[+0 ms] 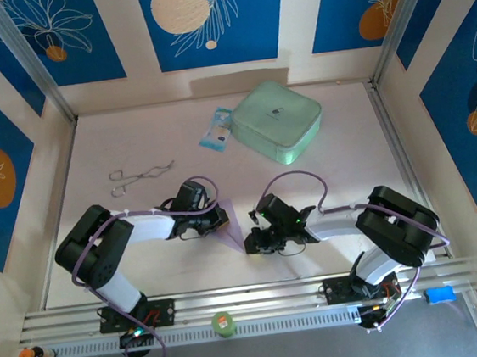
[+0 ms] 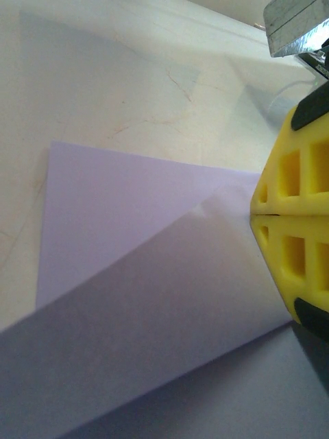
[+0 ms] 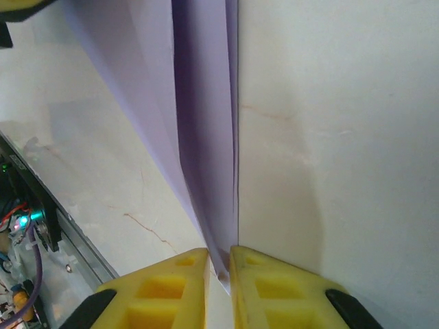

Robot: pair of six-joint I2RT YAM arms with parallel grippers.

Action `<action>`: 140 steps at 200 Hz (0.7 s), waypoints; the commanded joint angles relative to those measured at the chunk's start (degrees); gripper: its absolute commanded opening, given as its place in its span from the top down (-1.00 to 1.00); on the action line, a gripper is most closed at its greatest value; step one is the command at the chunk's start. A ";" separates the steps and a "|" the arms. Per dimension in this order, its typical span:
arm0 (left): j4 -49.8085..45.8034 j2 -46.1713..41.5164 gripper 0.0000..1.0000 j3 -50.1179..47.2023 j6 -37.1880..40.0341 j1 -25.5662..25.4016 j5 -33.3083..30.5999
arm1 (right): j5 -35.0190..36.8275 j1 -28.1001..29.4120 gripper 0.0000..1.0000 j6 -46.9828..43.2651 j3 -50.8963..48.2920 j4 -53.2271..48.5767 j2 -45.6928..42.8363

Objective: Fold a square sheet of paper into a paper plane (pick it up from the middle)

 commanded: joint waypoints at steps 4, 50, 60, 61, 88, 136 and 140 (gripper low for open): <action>-1.11 1.80 0.90 -1.27 0.30 -0.24 -0.89 | -0.53 1.07 0.72 -1.44 -0.62 -5.12 1.59; -1.02 1.59 0.90 -1.58 0.26 -0.24 -0.97 | -0.51 1.45 0.84 -0.38 -0.56 -5.55 3.05; -1.11 1.57 0.90 -1.59 0.24 -0.25 -0.97 | -0.48 1.45 0.84 -0.55 -0.69 -5.79 2.50; -1.11 1.55 0.90 -1.58 0.23 -0.25 -0.97 | -0.45 1.46 0.84 -0.55 -0.69 -5.87 2.44; -1.03 1.55 0.90 -1.67 0.19 -0.18 -1.07 | 0.76 1.36 0.74 -0.30 -0.89 -8.00 -0.13; -0.96 1.98 0.91 -1.93 0.30 -0.20 -1.19 | -0.06 0.24 0.69 -2.02 -0.48 -11.35 -5.36; -0.94 1.99 0.91 -2.01 0.30 -0.24 -1.15 | 0.12 0.17 0.69 -2.03 -0.16 -11.79 -5.72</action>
